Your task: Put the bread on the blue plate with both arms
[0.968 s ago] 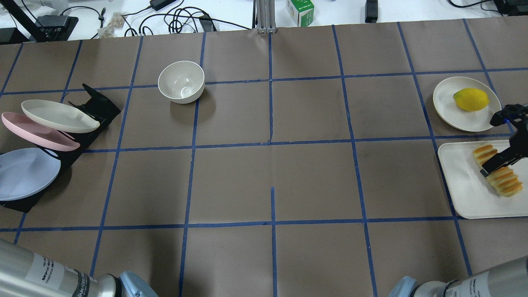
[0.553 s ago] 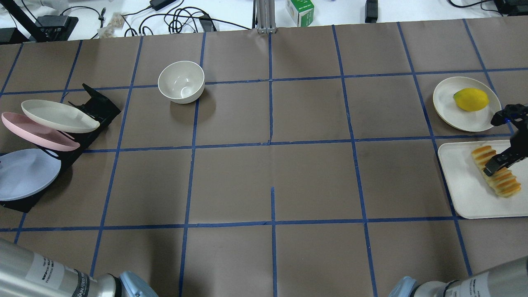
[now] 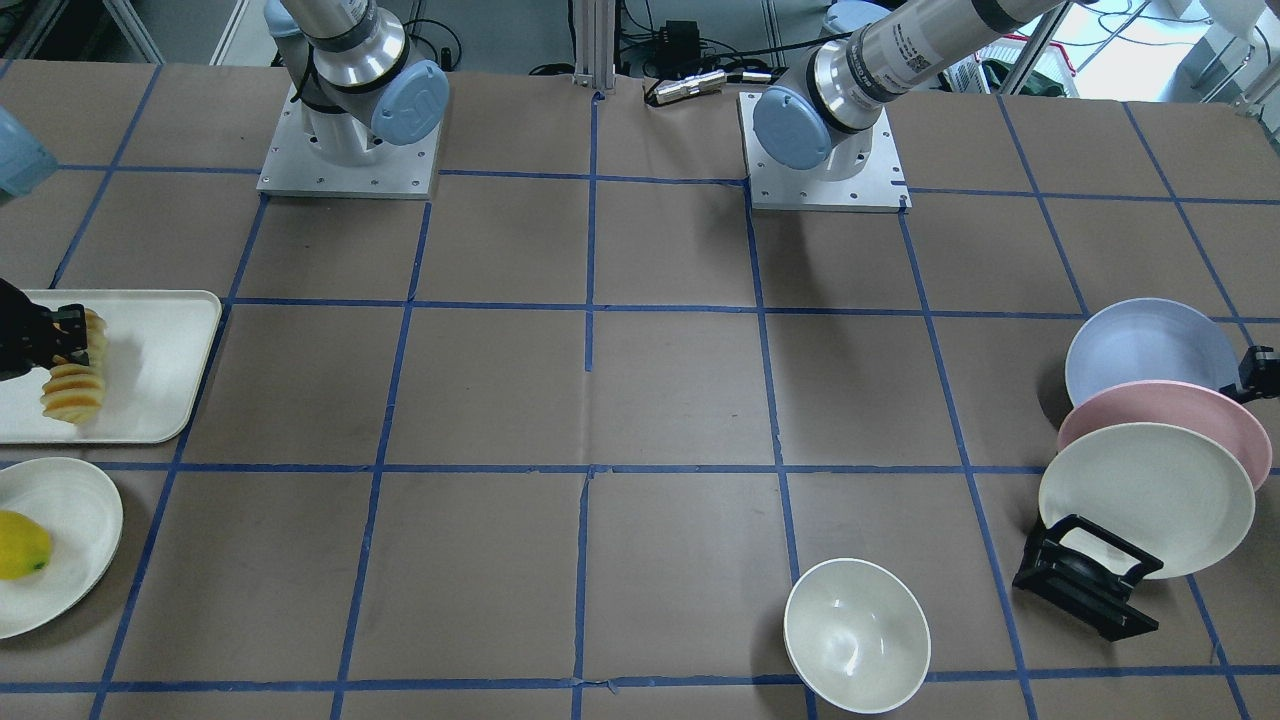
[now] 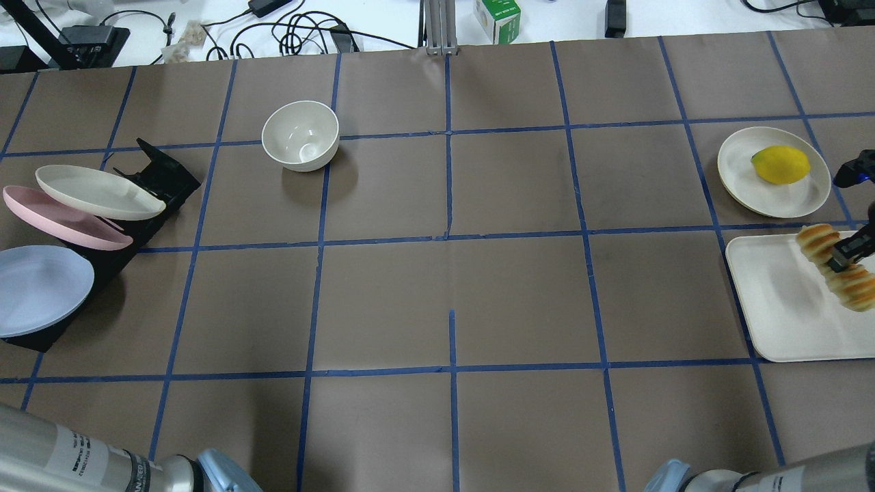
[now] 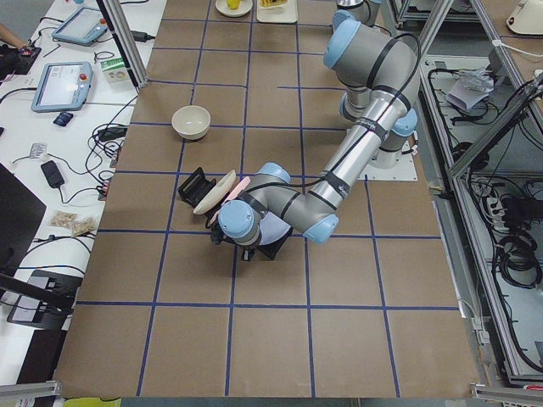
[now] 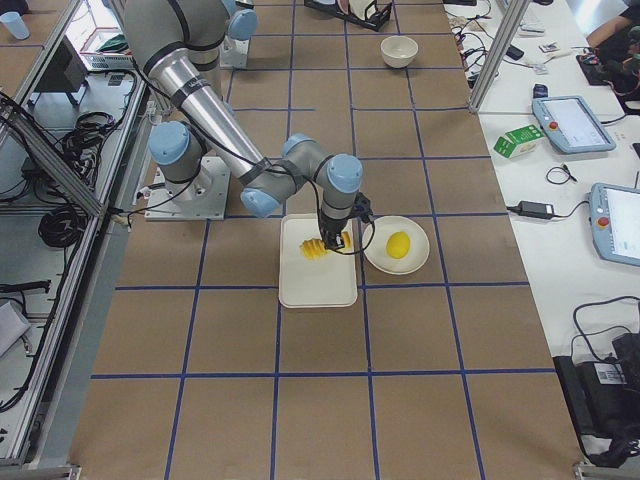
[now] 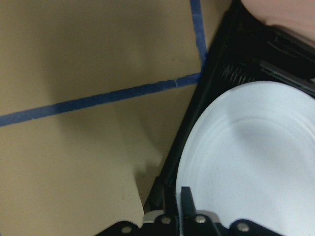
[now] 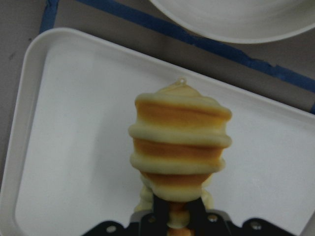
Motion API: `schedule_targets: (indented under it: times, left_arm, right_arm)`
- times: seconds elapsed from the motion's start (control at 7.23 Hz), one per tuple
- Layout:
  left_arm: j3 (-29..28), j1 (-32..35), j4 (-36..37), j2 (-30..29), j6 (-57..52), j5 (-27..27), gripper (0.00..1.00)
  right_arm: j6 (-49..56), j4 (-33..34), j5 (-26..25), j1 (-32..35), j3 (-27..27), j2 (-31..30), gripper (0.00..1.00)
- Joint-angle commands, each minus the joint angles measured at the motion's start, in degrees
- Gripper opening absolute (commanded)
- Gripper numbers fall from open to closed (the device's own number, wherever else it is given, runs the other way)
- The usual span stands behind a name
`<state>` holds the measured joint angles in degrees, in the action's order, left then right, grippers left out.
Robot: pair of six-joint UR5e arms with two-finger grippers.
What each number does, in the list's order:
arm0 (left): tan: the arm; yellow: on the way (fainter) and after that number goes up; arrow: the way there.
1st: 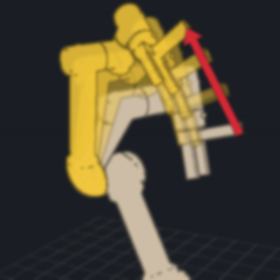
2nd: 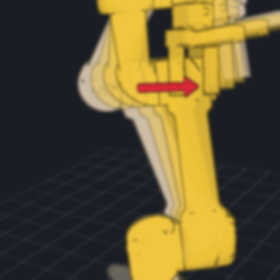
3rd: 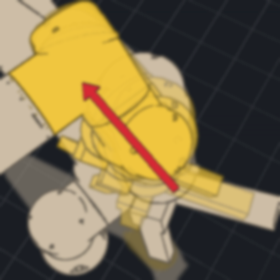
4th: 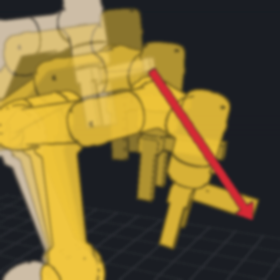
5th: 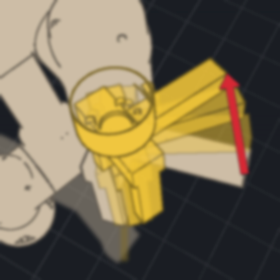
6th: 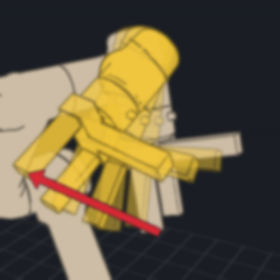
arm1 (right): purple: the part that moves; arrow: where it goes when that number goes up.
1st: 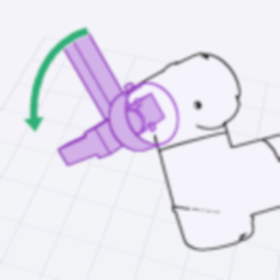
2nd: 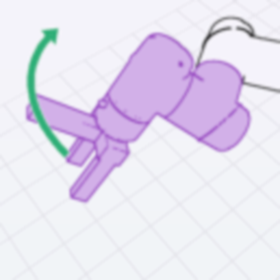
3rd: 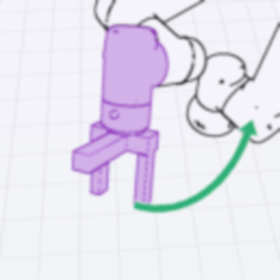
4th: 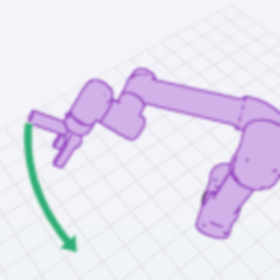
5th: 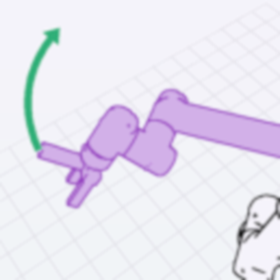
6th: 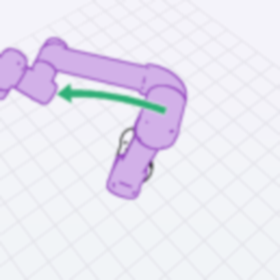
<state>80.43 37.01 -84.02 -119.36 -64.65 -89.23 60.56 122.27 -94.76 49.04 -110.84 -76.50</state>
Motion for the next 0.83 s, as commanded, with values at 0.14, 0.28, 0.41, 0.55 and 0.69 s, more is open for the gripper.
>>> schedule_targets:
  times: [0.14, 0.28, 0.41, 0.55, 0.69]
  left_arm:
    - [0.1, 0.3, -14.1, 8.7, 1.1, -0.6, 0.0]
    - [0.5, 0.3, -18.9, 12.5, 1.4, -0.2, 0.0]
    - [1.1, 0.7, -23.1, 16.2, 4.3, 0.0, 0.0]
    - [2.3, 6.1, -23.7, 18.7, 9.4, 1.2, 0.0]
    - [4.1, 13.7, -23.4, 20.2, 16.2, 1.7, 0.0]
  right_arm:
    - [-8.3, -11.6, 4.6, 1.7, 10.7, -2.0, 0.0]
    - [-13.7, -17.6, 4.6, 4.3, 15.2, -2.2, 0.0]
    - [-19.3, -23.2, 4.6, 7.4, 19.0, -2.6, 0.0]
    - [-25.1, -26.6, 4.7, 10.6, 22.0, -2.9, 0.0]
    - [-28.8, -28.5, 4.7, 13.5, 23.6, -3.7, 0.0]
